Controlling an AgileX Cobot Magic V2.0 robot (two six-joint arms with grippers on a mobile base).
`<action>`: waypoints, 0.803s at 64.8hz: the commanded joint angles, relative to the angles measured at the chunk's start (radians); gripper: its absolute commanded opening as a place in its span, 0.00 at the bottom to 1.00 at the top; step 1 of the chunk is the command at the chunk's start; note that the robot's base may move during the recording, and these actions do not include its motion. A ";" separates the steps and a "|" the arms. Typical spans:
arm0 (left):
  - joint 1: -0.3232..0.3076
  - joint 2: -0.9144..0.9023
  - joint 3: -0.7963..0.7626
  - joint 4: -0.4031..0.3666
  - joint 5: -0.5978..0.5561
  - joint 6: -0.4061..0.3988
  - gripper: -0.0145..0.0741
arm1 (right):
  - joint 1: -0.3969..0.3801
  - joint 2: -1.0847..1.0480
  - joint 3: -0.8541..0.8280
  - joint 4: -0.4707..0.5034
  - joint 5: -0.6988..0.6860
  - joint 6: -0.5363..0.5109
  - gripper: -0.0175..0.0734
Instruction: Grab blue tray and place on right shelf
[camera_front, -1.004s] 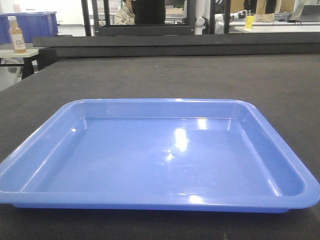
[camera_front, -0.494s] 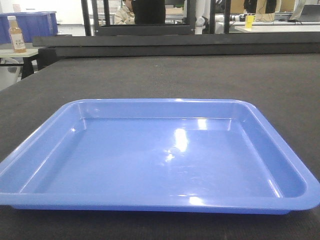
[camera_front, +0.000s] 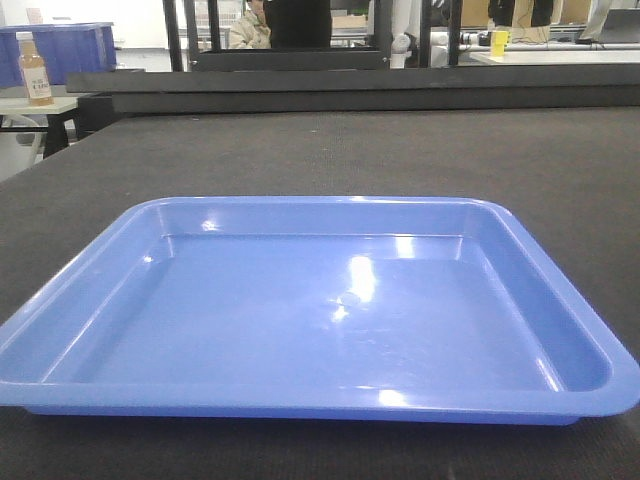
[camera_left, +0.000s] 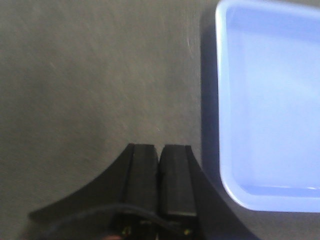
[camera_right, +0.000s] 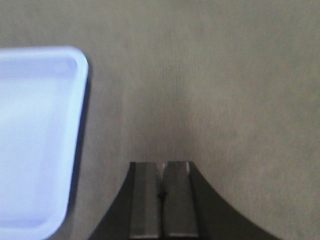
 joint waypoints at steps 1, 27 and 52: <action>-0.006 0.069 -0.037 -0.042 -0.062 -0.008 0.11 | -0.003 0.052 -0.038 0.008 -0.047 0.000 0.25; -0.132 0.428 -0.199 0.059 -0.063 -0.180 0.12 | 0.157 0.442 -0.067 -0.053 0.008 0.231 0.25; -0.274 0.664 -0.401 0.071 -0.002 -0.232 0.12 | 0.392 0.688 -0.242 -0.079 0.038 0.389 0.25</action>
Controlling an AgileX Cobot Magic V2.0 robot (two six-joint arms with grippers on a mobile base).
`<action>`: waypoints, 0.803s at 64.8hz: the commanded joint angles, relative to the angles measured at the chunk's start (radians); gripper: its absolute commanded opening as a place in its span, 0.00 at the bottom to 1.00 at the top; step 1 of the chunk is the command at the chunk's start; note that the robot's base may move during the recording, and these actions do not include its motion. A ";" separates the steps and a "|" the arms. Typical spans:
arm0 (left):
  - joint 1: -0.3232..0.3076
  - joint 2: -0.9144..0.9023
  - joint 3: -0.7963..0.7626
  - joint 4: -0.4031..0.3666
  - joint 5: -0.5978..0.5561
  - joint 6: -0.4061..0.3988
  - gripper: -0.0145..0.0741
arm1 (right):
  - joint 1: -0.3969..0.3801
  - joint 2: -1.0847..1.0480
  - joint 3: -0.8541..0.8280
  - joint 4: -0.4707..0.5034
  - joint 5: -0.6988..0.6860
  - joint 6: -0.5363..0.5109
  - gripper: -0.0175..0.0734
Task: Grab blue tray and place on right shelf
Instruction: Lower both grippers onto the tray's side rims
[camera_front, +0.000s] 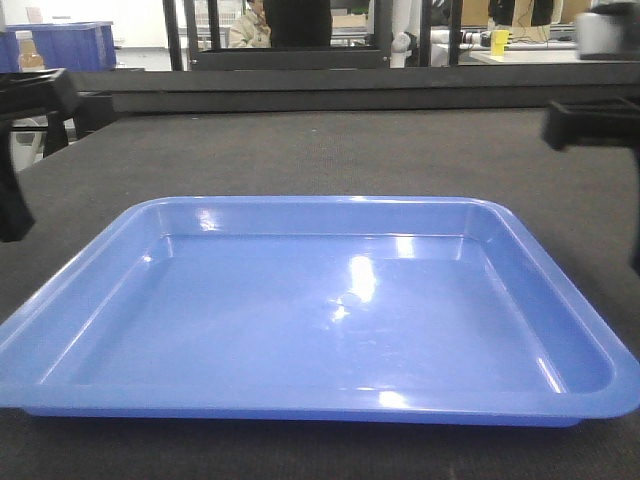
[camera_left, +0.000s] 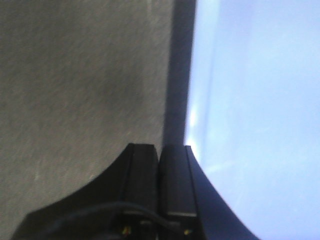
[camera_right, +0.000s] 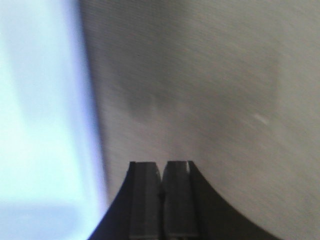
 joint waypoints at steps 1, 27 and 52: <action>-0.035 0.006 -0.077 -0.006 -0.016 -0.013 0.12 | 0.009 0.008 -0.098 -0.019 -0.002 0.011 0.25; -0.073 0.129 -0.166 0.023 0.063 -0.014 0.12 | 0.014 0.127 -0.219 0.017 0.017 0.011 0.25; -0.073 0.140 -0.166 0.061 0.054 -0.014 0.49 | 0.015 0.159 -0.219 0.017 -0.014 0.011 0.62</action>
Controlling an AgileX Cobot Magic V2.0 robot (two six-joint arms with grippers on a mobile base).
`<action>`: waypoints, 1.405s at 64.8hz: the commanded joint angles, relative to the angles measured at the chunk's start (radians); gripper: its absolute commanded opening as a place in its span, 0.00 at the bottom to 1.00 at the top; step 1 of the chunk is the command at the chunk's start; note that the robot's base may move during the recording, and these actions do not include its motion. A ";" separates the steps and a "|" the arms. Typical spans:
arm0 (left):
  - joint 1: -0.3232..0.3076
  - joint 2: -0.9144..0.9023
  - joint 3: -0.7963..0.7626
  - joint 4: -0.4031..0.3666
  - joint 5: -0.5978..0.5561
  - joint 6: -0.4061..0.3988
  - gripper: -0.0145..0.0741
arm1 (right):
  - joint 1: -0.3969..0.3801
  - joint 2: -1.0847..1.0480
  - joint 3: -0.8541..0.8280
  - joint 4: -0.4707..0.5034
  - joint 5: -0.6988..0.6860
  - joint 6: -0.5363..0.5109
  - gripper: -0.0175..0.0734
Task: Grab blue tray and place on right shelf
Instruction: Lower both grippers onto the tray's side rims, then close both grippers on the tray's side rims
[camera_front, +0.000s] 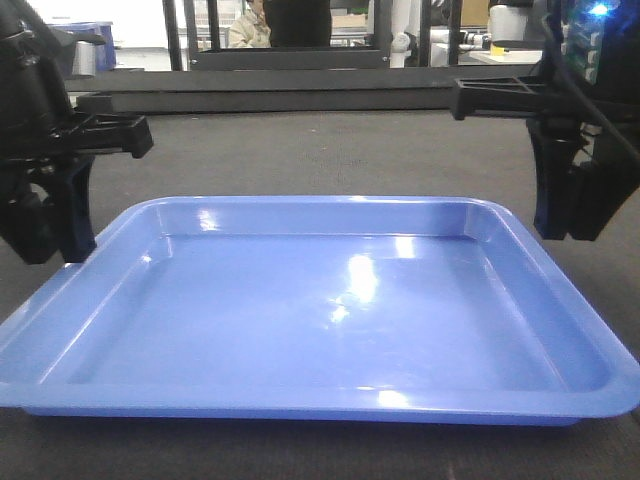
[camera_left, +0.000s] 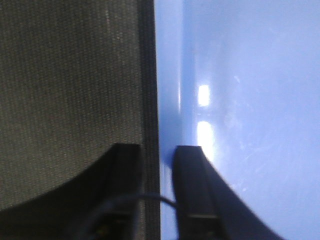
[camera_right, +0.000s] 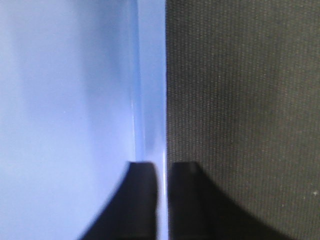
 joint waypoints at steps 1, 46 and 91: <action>-0.006 -0.037 -0.033 0.000 -0.016 -0.012 0.51 | 0.001 -0.015 -0.032 0.001 -0.017 -0.003 0.65; -0.006 0.067 -0.033 -0.070 -0.024 -0.012 0.58 | 0.002 0.053 0.008 0.052 -0.088 0.018 0.75; -0.006 0.068 -0.032 -0.070 -0.027 -0.012 0.58 | 0.004 0.052 0.066 0.055 -0.123 0.035 0.75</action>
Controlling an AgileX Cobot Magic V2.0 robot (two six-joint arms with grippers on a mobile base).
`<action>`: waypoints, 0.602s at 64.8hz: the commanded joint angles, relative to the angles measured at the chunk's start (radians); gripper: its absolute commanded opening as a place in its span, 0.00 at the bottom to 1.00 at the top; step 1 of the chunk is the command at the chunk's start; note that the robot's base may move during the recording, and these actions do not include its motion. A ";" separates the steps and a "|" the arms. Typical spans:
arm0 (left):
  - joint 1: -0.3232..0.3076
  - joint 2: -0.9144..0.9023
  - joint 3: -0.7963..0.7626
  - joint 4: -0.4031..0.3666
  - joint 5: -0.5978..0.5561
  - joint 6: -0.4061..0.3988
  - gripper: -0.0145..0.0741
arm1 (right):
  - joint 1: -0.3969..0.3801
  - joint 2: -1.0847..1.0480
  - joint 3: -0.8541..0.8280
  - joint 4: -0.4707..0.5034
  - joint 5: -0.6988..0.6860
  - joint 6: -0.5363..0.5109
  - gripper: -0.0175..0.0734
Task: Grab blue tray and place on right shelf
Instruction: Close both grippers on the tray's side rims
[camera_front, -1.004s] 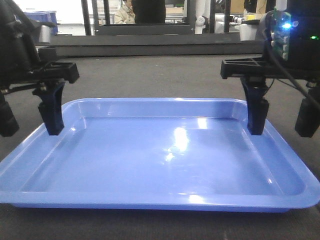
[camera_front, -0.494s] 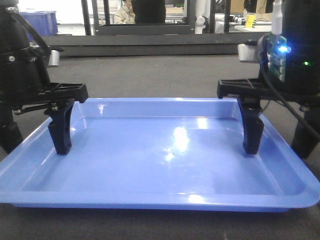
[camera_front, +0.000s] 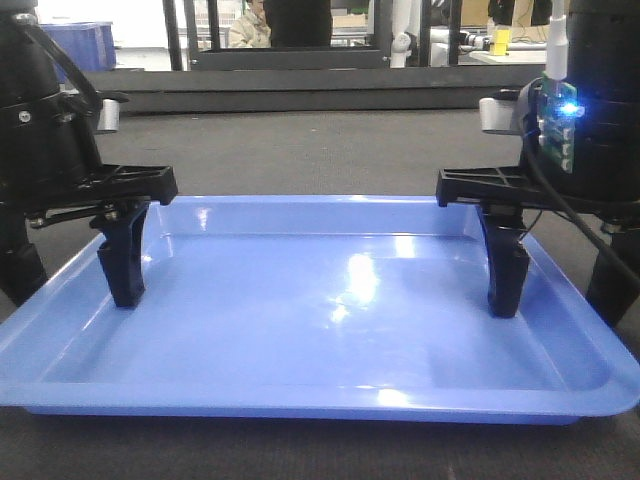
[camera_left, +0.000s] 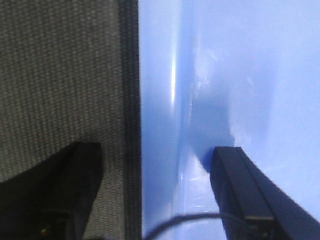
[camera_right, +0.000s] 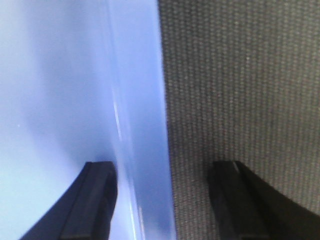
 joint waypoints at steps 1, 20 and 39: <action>-0.006 -0.041 -0.026 -0.012 -0.012 -0.010 0.58 | 0.004 -0.041 -0.023 0.003 -0.011 -0.002 0.75; -0.006 -0.041 -0.022 -0.014 0.012 -0.010 0.52 | 0.004 -0.041 -0.023 0.003 -0.011 -0.002 0.74; -0.006 -0.041 -0.022 -0.023 0.013 -0.010 0.42 | 0.004 -0.041 -0.023 0.003 -0.011 -0.002 0.49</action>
